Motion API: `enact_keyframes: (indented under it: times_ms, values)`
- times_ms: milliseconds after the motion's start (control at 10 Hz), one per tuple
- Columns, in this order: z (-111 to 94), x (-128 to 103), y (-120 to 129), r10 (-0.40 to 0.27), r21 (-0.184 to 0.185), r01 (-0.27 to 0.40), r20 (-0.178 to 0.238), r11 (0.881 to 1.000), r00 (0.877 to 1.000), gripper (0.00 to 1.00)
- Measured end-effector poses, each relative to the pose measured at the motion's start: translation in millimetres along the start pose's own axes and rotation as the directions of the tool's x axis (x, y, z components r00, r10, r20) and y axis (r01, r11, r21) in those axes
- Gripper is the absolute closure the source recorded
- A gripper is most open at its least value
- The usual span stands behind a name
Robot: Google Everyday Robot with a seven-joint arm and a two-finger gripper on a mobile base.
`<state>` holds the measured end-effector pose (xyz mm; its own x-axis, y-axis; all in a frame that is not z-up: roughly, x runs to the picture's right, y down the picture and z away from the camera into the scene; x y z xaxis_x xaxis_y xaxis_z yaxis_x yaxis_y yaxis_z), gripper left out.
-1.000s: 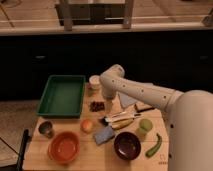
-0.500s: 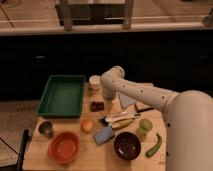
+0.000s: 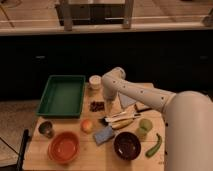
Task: Place grapes in red bowl
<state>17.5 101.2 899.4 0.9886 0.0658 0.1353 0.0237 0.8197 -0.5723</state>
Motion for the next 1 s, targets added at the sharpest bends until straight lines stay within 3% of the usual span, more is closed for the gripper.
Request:
enact_keyframes:
  times_ms: [1000]
  values:
    - [9.5,1.7,-3.6,-0.010,-0.036,0.010,0.012,0.999,1.000,0.20]
